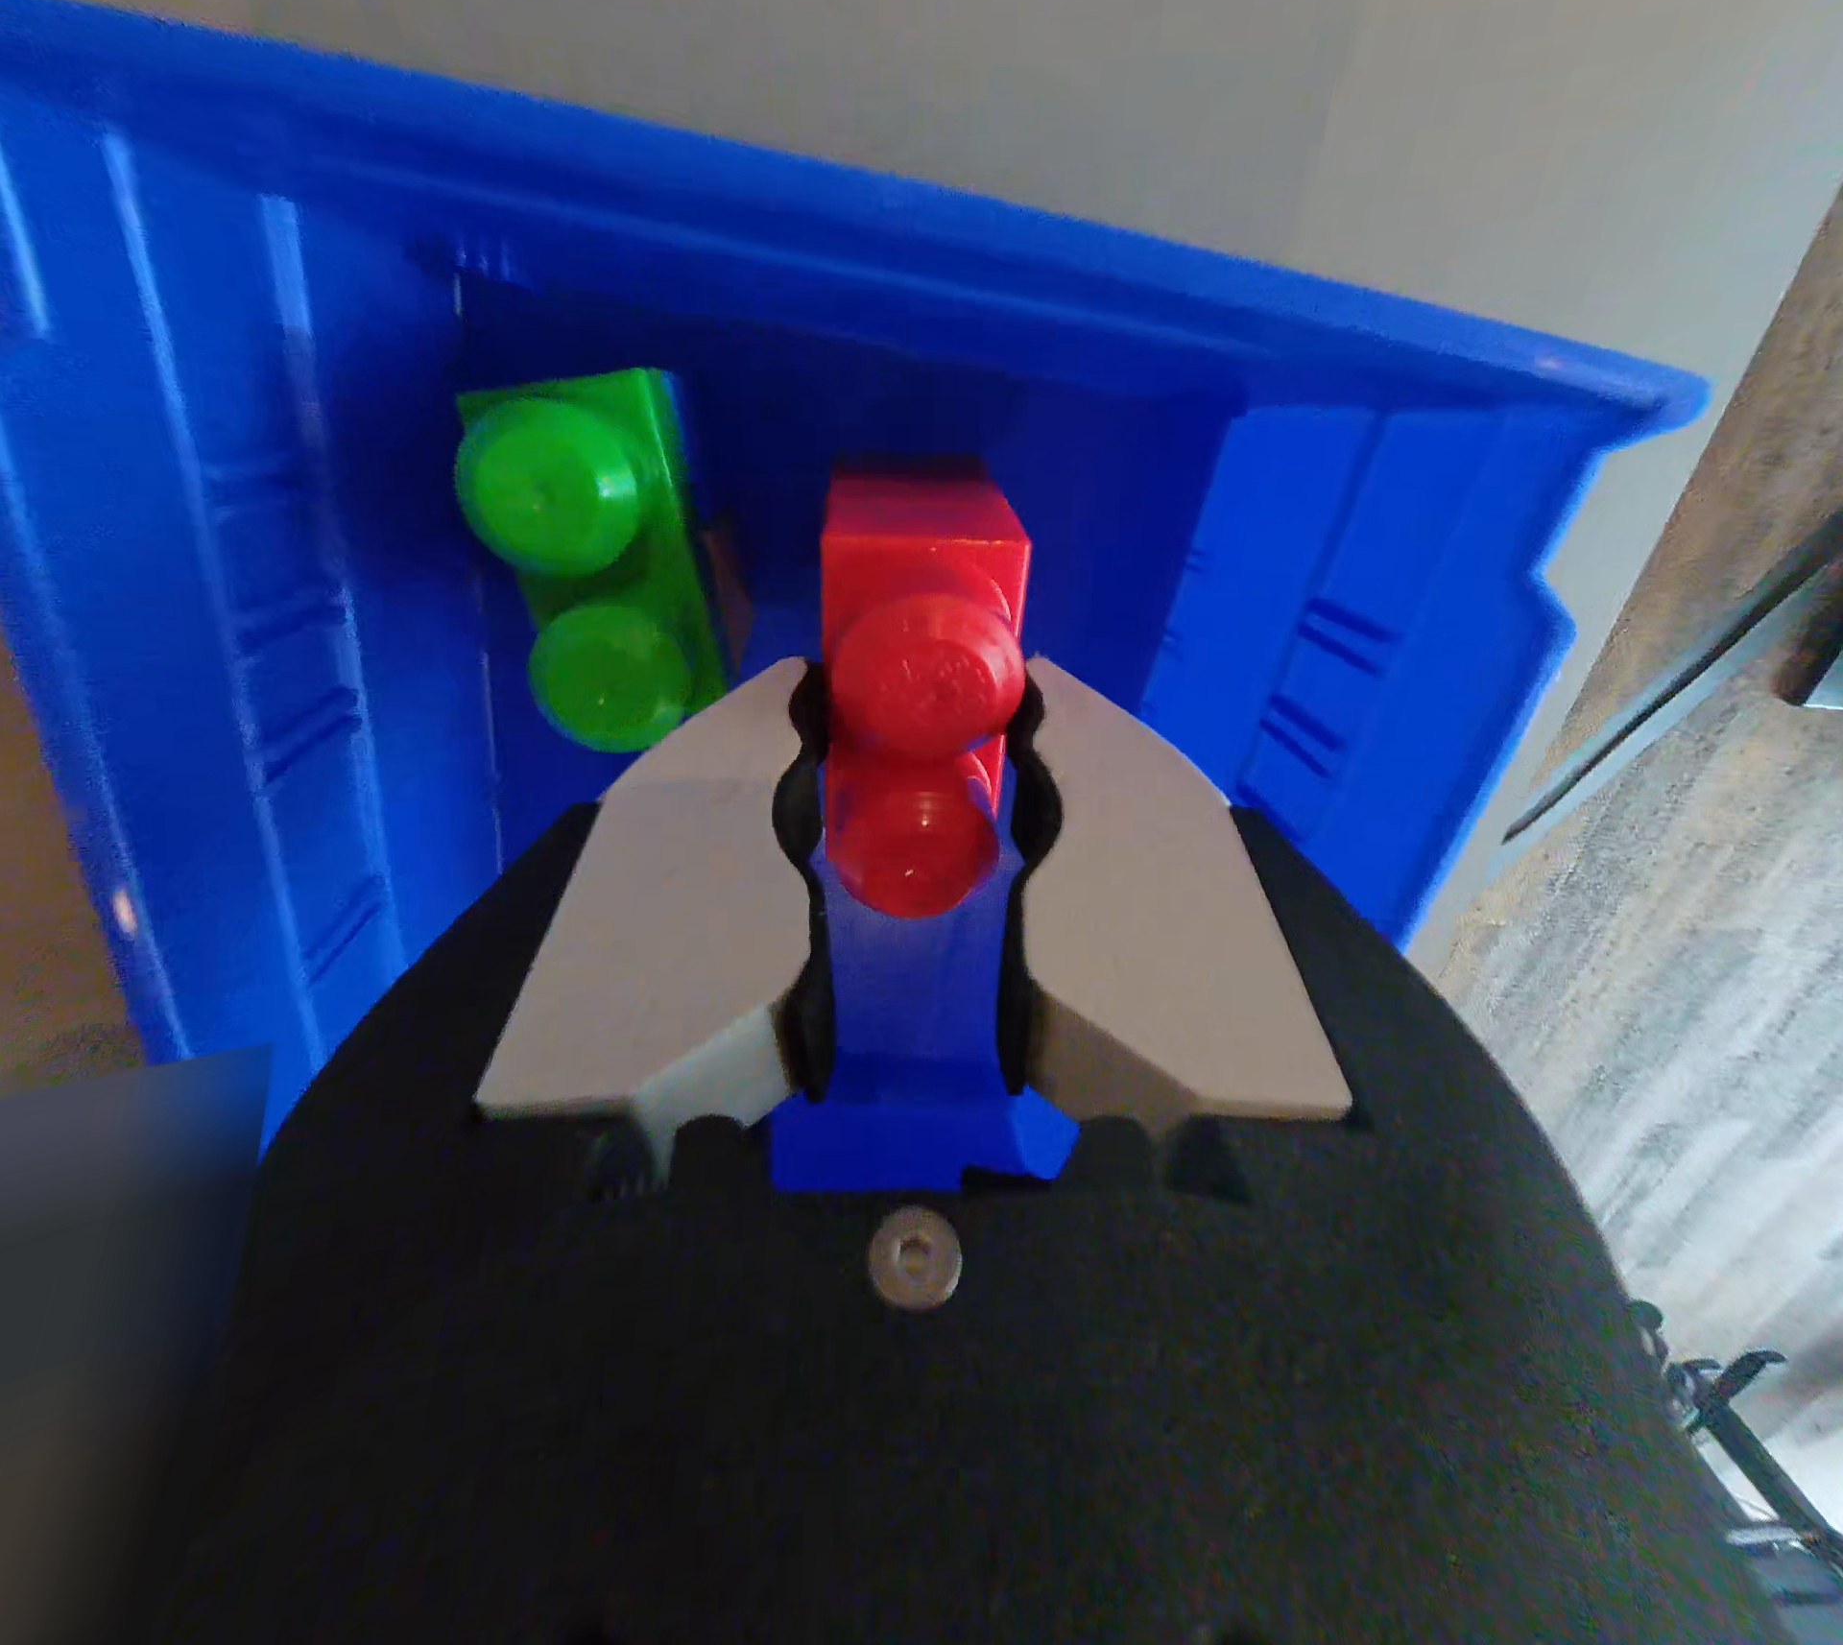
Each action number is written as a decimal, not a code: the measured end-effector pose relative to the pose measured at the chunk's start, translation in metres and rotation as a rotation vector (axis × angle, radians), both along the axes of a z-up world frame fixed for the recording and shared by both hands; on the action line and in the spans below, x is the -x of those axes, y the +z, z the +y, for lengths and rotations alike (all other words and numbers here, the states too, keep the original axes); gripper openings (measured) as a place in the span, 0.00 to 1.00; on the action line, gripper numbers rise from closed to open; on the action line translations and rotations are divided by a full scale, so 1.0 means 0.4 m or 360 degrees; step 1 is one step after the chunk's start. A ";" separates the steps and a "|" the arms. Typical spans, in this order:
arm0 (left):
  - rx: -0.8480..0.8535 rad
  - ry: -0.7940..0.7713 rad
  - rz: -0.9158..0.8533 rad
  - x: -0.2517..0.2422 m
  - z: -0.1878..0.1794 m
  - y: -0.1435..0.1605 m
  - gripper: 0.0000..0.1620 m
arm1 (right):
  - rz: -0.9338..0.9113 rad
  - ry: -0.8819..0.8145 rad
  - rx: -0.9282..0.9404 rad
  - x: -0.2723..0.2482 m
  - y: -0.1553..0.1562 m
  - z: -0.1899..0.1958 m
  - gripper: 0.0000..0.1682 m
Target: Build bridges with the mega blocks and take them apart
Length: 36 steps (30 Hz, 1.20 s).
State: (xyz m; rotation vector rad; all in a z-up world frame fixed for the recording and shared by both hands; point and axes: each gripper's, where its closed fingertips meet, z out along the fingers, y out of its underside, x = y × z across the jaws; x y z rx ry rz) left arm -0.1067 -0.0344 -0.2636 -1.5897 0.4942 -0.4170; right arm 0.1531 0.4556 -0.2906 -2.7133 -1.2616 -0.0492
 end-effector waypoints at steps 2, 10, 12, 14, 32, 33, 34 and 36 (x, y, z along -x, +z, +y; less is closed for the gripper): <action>0.0002 -0.0008 0.0005 -0.002 -0.001 -0.001 0.44 | -0.0008 -0.0011 0.0000 0.003 -0.010 0.008 0.21; 0.0004 -0.0024 0.0046 -0.010 -0.002 -0.006 0.43 | -0.0006 -0.0058 0.0010 0.026 -0.047 0.023 0.21; 0.0002 -0.0024 0.0038 -0.009 -0.002 -0.004 0.43 | -0.0029 -0.0057 0.0010 0.025 -0.052 0.025 0.21; 0.0001 -0.0024 0.0036 -0.009 -0.002 -0.004 0.43 | -0.0024 -0.0069 0.0005 0.027 -0.056 0.028 0.21; -0.0007 -0.0024 0.0040 -0.008 -0.002 -0.003 0.43 | -0.0009 -0.0024 -0.0175 0.021 0.015 0.032 0.29; -0.0007 -0.0024 0.0042 -0.009 -0.002 -0.003 0.43 | -0.0013 -0.0009 -0.0211 0.022 0.032 0.030 0.29; -0.0007 -0.0023 0.0042 -0.008 -0.002 -0.003 0.43 | -0.0019 0.0012 -0.0255 0.023 0.051 0.029 0.30; -0.0008 -0.0019 0.0038 -0.008 -0.002 -0.003 0.43 | -0.0026 0.0062 -0.0342 0.031 0.093 0.018 0.30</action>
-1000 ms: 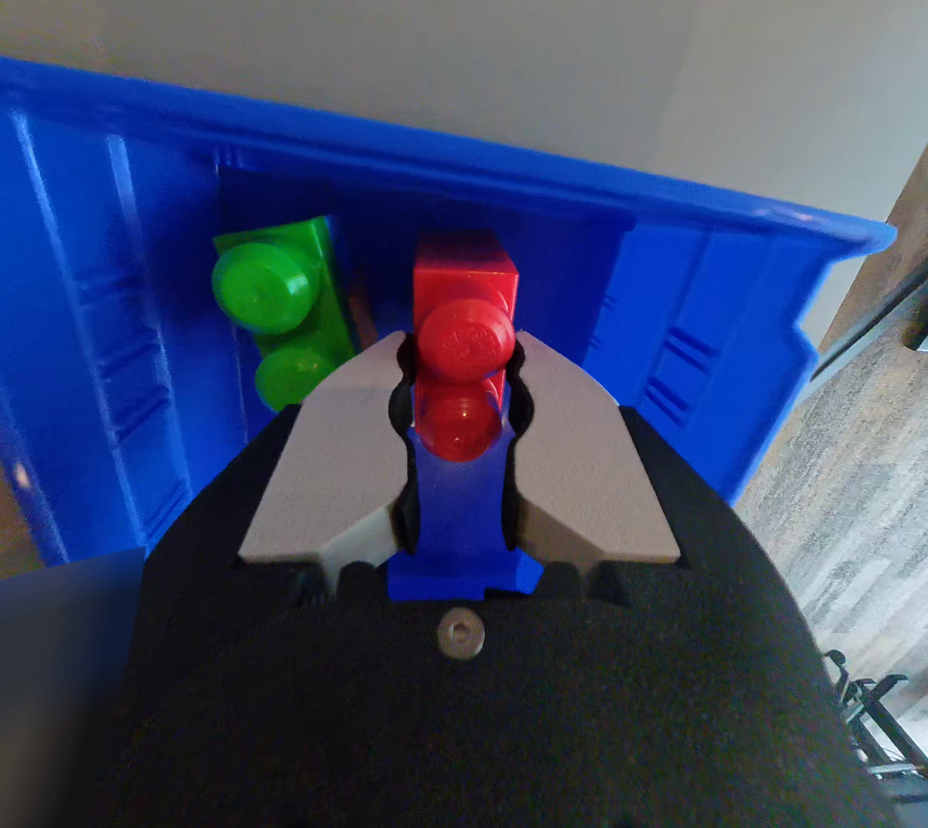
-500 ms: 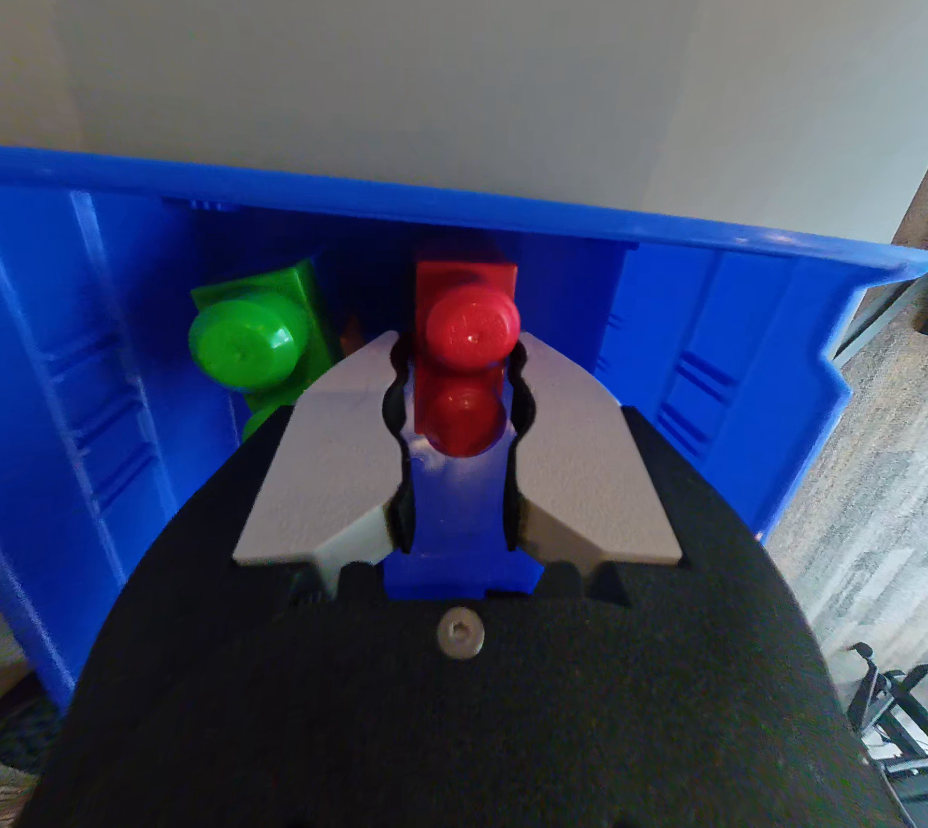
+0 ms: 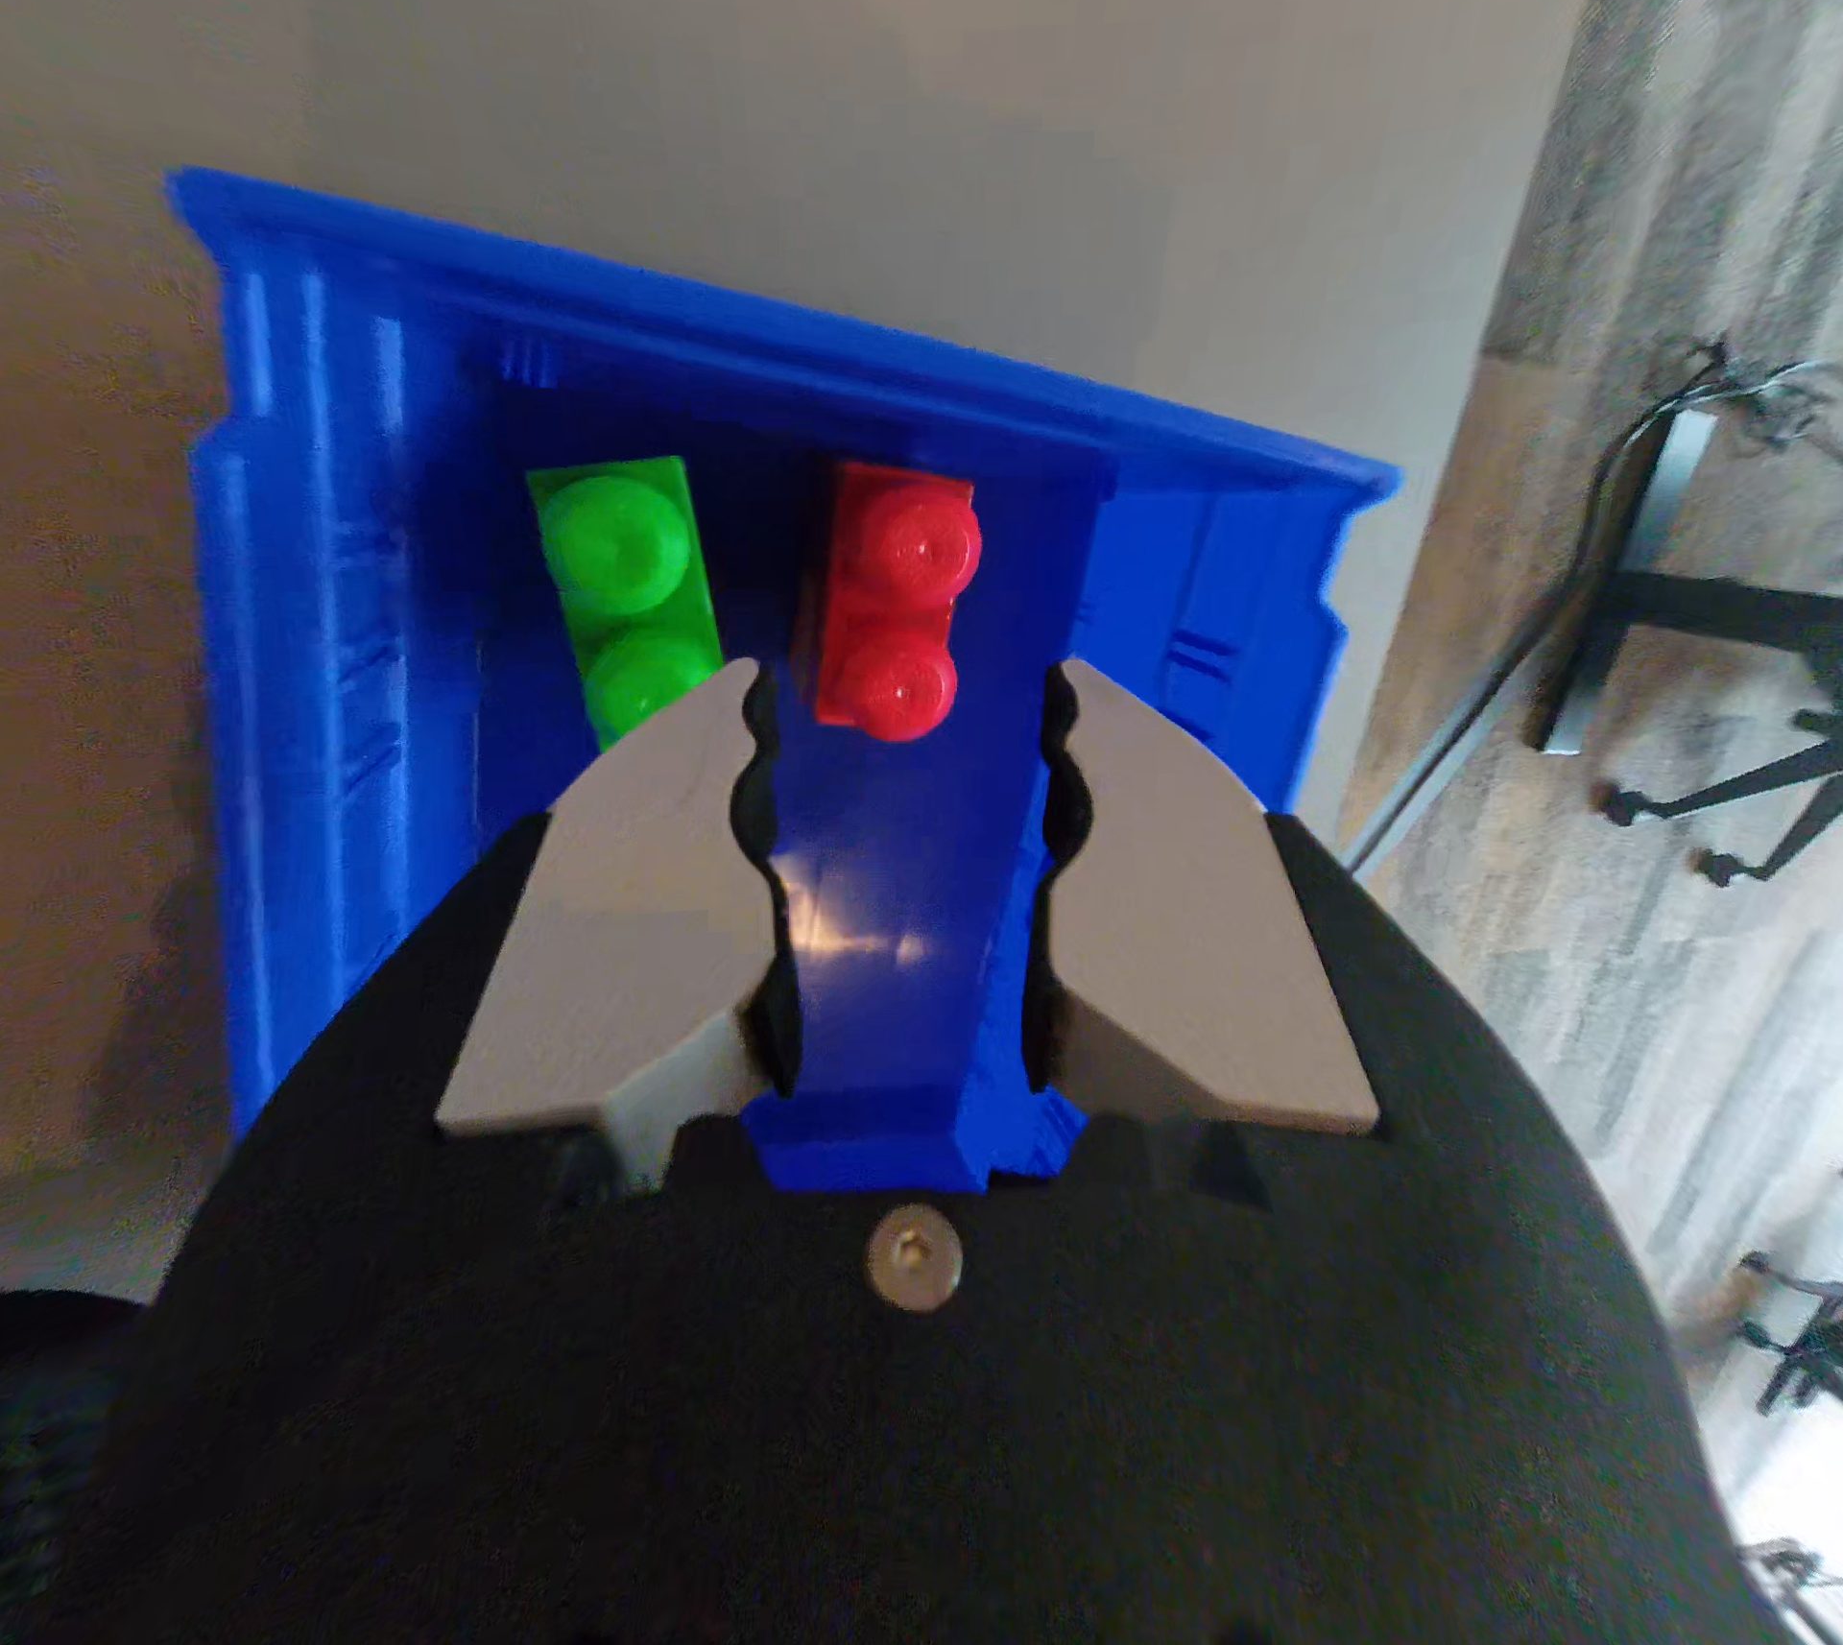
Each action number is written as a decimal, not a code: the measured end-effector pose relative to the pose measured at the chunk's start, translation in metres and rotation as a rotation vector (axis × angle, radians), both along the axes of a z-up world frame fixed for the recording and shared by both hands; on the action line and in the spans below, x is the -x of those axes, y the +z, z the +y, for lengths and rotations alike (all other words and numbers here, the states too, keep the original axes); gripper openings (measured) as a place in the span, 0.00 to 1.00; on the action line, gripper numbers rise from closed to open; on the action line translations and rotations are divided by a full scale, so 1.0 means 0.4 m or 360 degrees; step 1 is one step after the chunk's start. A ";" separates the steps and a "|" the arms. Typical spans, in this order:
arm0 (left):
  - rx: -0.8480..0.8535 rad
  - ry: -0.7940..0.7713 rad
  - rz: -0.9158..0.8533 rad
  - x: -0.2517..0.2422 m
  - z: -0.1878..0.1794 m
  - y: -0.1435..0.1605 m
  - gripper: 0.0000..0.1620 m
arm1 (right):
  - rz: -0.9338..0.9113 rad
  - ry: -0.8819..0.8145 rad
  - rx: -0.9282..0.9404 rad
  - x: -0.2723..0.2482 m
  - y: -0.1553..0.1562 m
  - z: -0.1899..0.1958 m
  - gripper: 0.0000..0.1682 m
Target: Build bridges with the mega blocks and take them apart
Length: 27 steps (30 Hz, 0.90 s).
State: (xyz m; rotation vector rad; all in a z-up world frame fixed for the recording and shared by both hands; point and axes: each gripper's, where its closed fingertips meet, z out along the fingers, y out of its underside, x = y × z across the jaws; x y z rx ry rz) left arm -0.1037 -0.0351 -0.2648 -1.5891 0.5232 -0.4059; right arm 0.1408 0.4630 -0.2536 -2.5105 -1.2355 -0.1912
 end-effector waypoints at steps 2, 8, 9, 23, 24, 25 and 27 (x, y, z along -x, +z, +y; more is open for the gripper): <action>-0.0001 0.0004 -0.0009 0.002 0.000 0.001 0.42 | -0.0094 0.0069 -0.0095 0.004 0.046 -0.023 0.30; -0.0001 0.0000 -0.0019 0.003 0.000 0.002 0.42 | -0.0826 0.0453 -0.0329 0.038 0.196 -0.212 0.30; -0.0002 0.0001 -0.0019 0.003 0.000 0.002 0.42 | -0.0932 0.0529 -0.0365 0.059 0.220 -0.255 0.30; -0.0027 0.0001 -0.0068 0.009 -0.004 0.012 0.42 | -0.1561 0.1594 -0.1219 0.443 0.446 -0.998 0.20; -0.0030 -0.0001 -0.0063 0.008 -0.004 0.012 0.42 | -0.1553 0.1654 -0.1278 0.468 0.457 -1.040 0.19; -0.0029 -0.0005 -0.0048 0.005 -0.005 0.010 0.42 | -0.1548 0.1704 -0.1342 0.496 0.468 -1.073 0.17; -0.0021 -0.0016 -0.0001 -0.004 -0.005 0.003 0.42 | -0.1571 0.1711 -0.1391 0.530 0.476 -1.113 0.17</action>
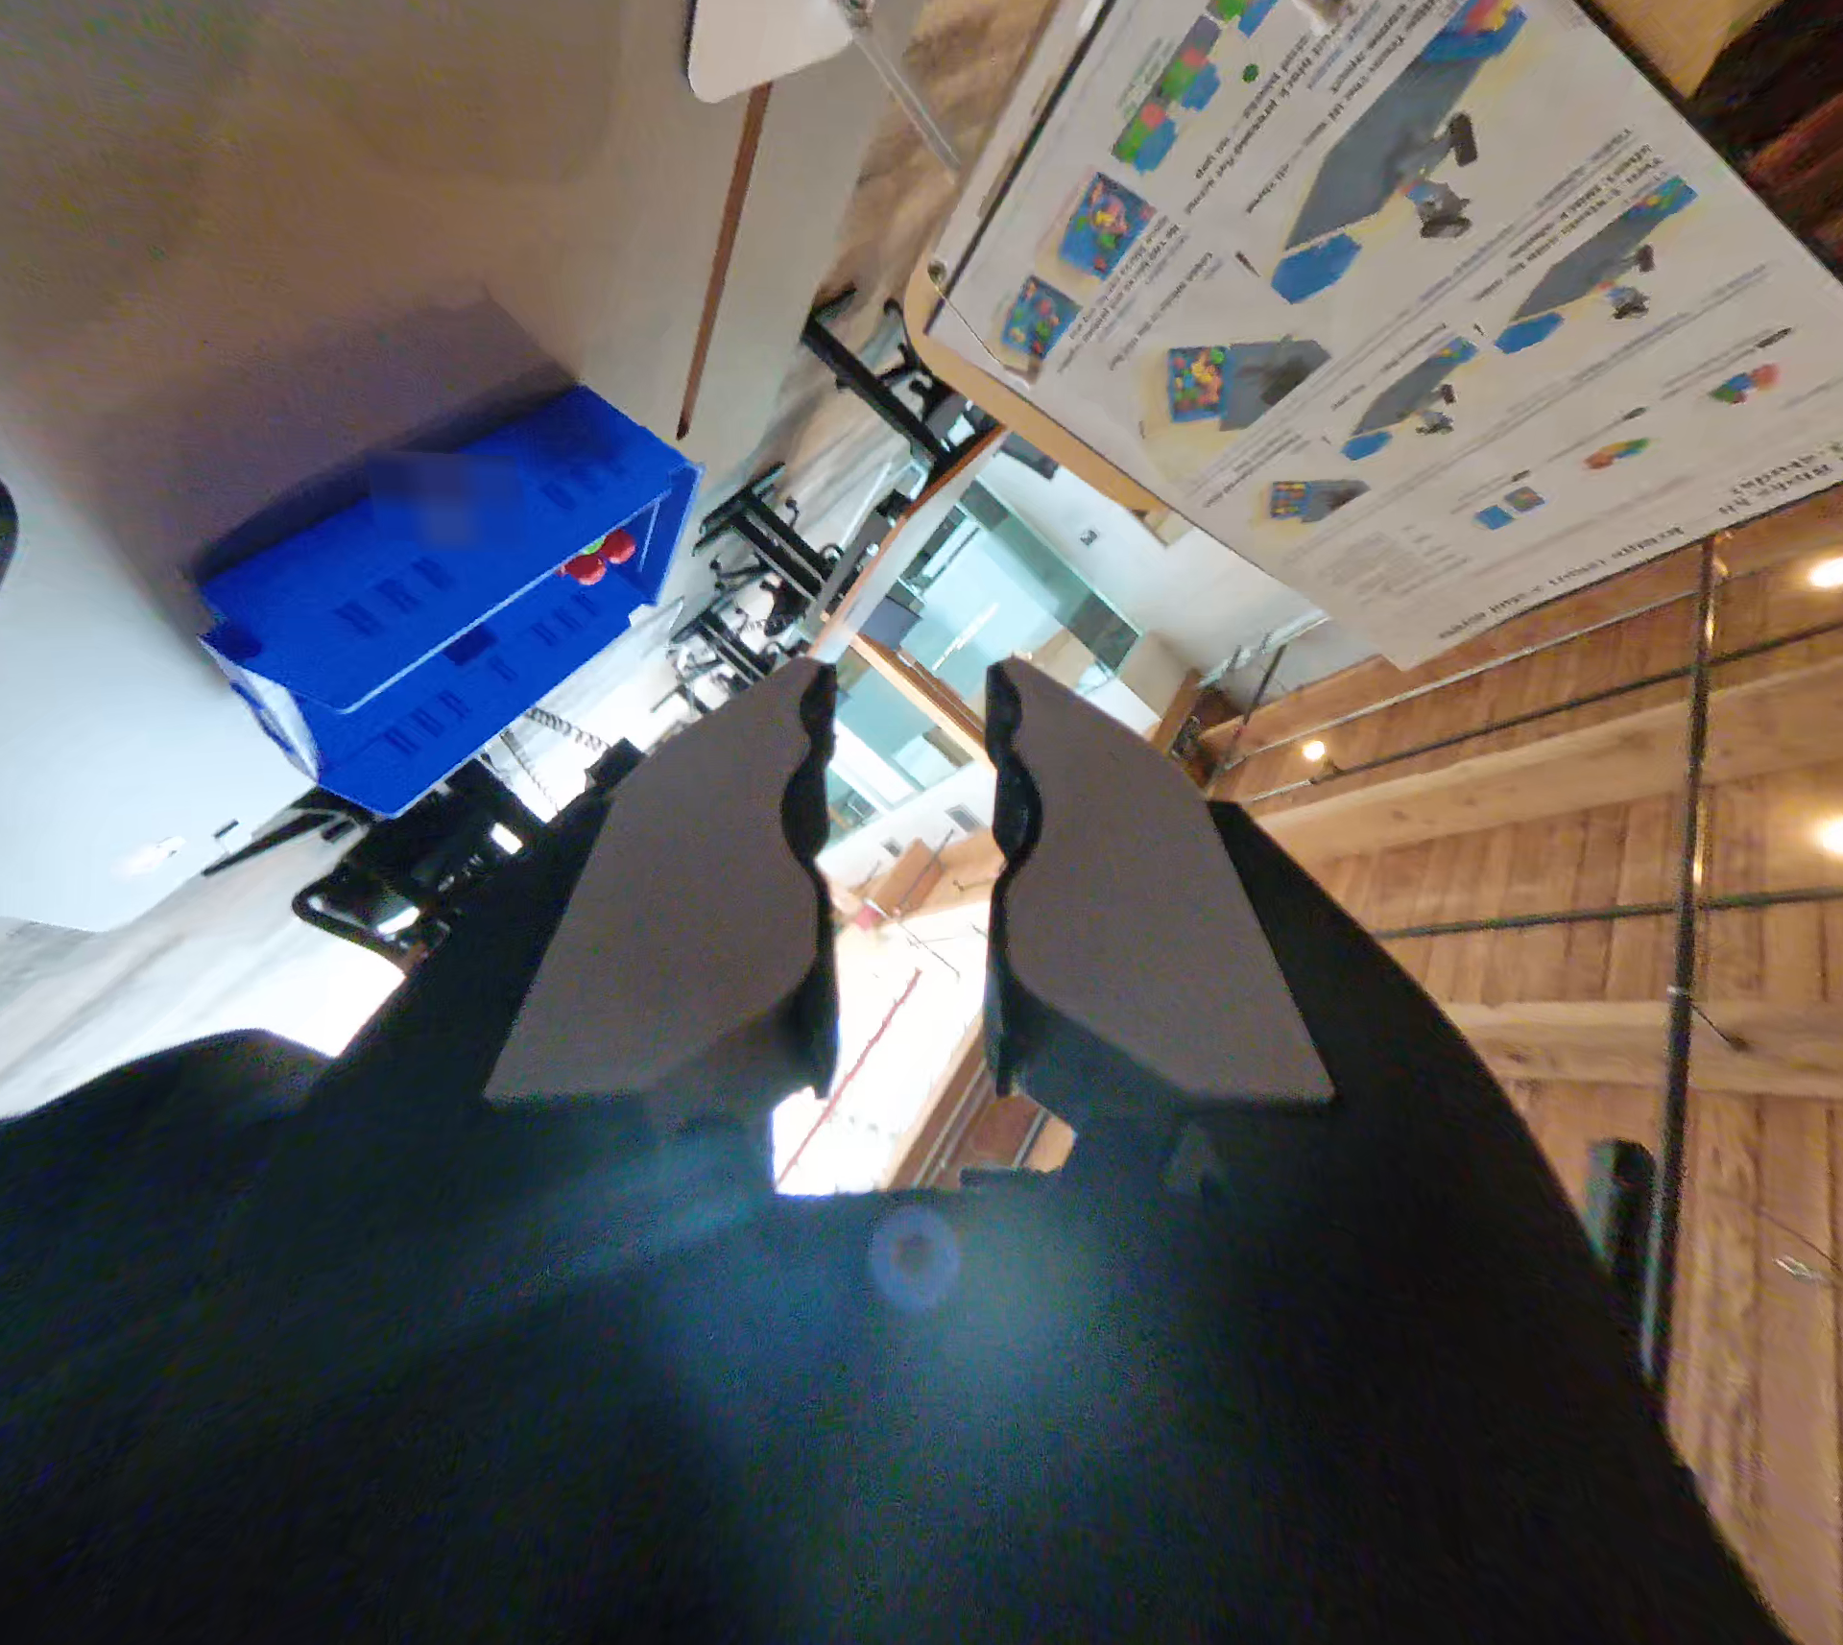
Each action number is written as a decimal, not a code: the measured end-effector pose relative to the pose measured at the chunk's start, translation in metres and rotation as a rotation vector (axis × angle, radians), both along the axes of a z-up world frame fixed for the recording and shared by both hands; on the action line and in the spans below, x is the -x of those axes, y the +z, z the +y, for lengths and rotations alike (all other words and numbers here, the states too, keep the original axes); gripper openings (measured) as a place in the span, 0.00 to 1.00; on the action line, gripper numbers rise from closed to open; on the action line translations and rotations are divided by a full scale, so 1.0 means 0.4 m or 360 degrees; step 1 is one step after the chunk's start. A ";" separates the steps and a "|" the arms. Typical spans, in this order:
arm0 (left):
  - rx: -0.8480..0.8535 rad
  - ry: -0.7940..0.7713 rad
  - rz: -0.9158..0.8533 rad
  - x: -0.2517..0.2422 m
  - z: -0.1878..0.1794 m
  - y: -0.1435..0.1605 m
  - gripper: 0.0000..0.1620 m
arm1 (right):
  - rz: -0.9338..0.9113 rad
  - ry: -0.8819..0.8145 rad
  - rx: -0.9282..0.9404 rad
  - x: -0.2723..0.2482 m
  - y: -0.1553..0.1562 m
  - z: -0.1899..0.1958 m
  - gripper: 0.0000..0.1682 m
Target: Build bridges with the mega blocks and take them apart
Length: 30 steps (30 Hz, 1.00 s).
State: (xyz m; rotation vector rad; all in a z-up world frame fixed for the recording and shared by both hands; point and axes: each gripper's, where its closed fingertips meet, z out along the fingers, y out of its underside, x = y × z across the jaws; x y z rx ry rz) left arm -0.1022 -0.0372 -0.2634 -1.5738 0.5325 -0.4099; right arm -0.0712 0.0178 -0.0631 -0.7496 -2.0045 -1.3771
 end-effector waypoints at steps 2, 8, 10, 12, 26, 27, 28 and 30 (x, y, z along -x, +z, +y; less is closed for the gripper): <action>0.0003 -0.0008 0.0050 -0.008 -0.001 -0.006 0.42 | 0.0019 0.0072 -0.0078 0.014 0.018 -0.030 0.18; 0.0011 -0.0024 0.0103 -0.020 -0.004 -0.014 0.42 | -0.0042 0.0299 0.0045 0.035 -0.024 -0.119 0.18; 0.0011 -0.0020 0.0114 -0.023 -0.004 -0.016 0.42 | 0.0037 0.0288 0.0049 0.026 -0.005 -0.115 0.18; 0.0011 -0.0008 0.0112 -0.021 -0.003 -0.016 0.42 | 0.0094 0.0291 0.0087 0.015 0.004 -0.107 0.19; -0.0010 0.0521 0.0187 0.058 -0.076 0.200 0.39 | 0.1049 0.0521 0.2032 -0.073 -0.245 0.117 0.40; 0.0030 0.0596 0.0250 0.085 -0.105 0.221 0.39 | 0.1117 0.0525 0.2211 -0.089 -0.257 0.119 0.40; 0.0080 0.0673 0.0319 0.116 -0.138 0.238 0.39 | 0.1181 0.0509 0.2356 -0.105 -0.269 0.127 0.39; 0.0191 0.0814 0.0447 0.186 -0.211 0.264 0.39 | 0.1278 0.0454 0.2527 -0.136 -0.294 0.156 0.39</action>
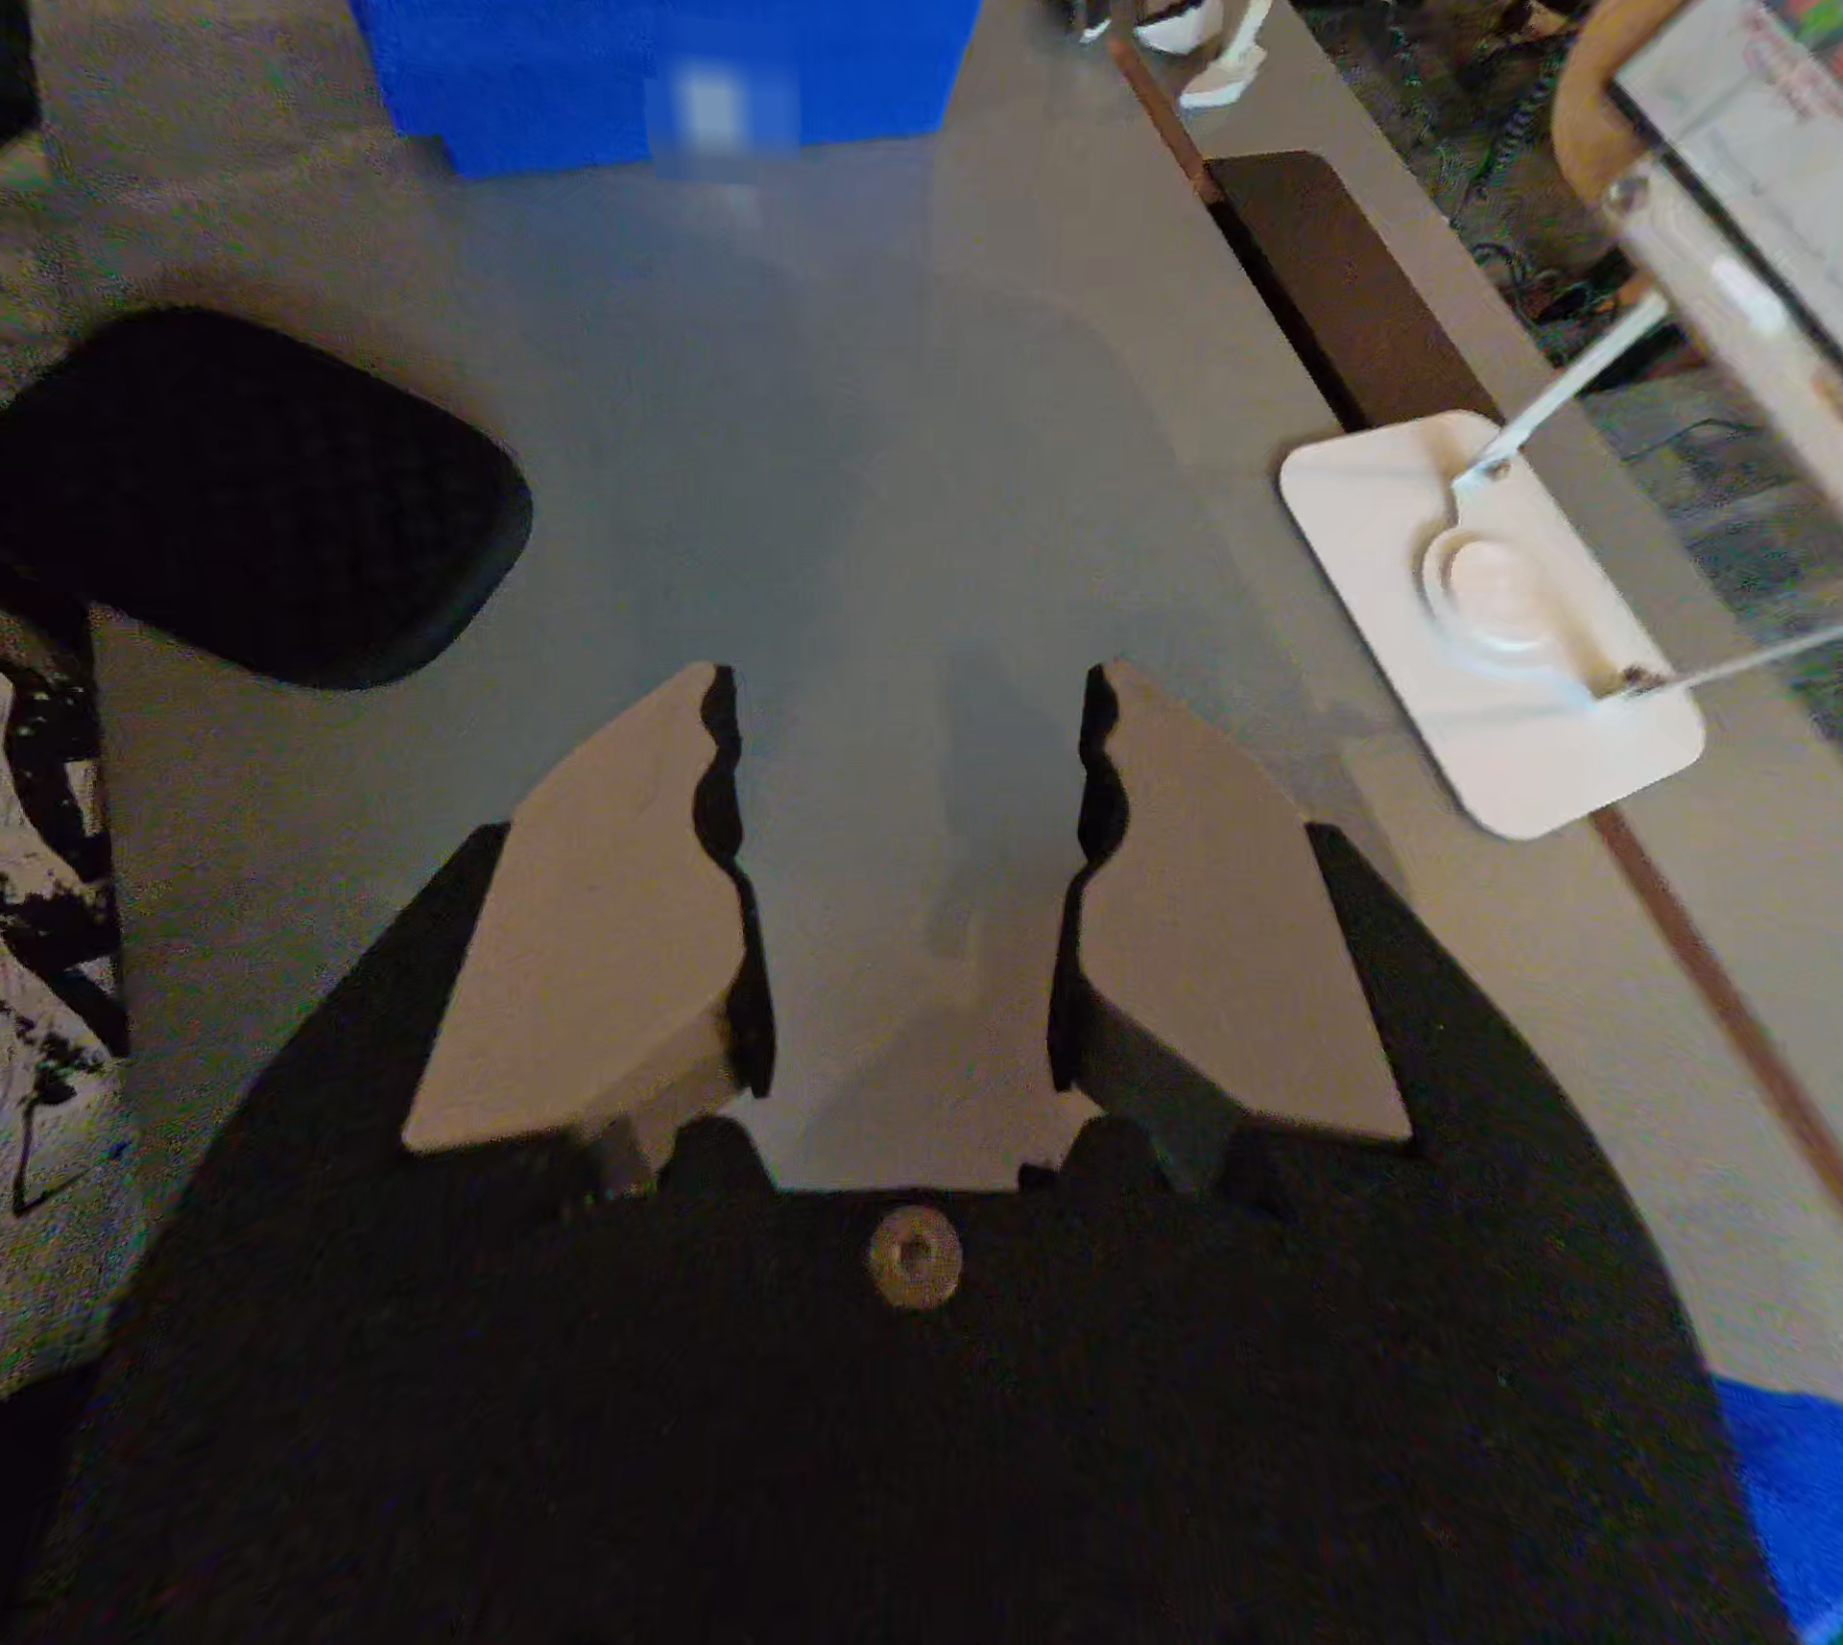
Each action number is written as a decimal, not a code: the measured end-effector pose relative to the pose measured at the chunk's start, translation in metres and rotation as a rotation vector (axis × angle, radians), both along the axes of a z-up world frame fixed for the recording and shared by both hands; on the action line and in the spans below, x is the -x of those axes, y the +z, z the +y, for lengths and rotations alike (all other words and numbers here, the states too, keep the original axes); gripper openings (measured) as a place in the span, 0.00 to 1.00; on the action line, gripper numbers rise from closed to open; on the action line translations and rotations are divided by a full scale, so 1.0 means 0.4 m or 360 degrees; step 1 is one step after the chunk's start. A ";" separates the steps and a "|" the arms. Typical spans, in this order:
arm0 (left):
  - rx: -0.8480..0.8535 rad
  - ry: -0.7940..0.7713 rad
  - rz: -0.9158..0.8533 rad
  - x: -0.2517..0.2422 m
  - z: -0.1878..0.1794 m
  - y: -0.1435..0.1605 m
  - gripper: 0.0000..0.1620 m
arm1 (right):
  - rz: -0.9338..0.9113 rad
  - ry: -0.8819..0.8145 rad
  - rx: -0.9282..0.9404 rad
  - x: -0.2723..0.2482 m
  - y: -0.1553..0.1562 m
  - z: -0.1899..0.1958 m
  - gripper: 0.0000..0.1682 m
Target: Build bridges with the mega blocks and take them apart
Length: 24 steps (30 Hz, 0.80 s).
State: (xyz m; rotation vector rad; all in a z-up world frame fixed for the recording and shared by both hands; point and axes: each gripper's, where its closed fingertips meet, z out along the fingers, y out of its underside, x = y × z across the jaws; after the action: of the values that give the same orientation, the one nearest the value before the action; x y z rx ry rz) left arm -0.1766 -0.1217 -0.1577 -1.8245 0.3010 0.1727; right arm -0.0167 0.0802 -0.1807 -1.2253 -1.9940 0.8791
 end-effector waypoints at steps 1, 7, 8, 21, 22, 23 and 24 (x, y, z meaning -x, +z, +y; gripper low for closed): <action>0.0091 0.0051 0.0036 0.033 -0.038 0.002 0.39 | 0.0028 -0.0026 0.0057 -0.011 -0.010 0.017 0.39; 0.0885 0.0253 0.0176 0.219 -0.236 -0.118 0.38 | 0.0060 0.0008 0.0225 -0.045 -0.075 0.059 0.39; 0.1005 0.0290 0.0172 0.248 -0.256 -0.150 0.37 | 0.0063 0.0009 0.0255 -0.043 -0.082 0.062 0.38; 0.1693 0.0329 0.0130 0.348 -0.335 -0.377 0.31 | -0.0063 0.0014 0.0172 -0.050 -0.146 0.070 0.39; 0.1718 0.0343 0.0149 0.354 -0.340 -0.387 0.27 | -0.0066 0.0014 0.0168 -0.049 -0.148 0.070 0.39; 0.1725 0.0362 0.0162 0.359 -0.341 -0.393 0.26 | -0.0070 0.0014 0.0165 -0.049 -0.149 0.070 0.39; 0.1709 0.0375 0.0162 0.362 -0.338 -0.394 0.24 | -0.0074 0.0015 0.0158 -0.049 -0.152 0.069 0.39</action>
State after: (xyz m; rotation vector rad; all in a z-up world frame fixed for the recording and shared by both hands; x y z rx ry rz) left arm -0.3215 -0.2570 -0.3152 -2.9257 0.2651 0.3039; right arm 0.0027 0.1079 -0.2413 -1.3033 -2.0153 0.9725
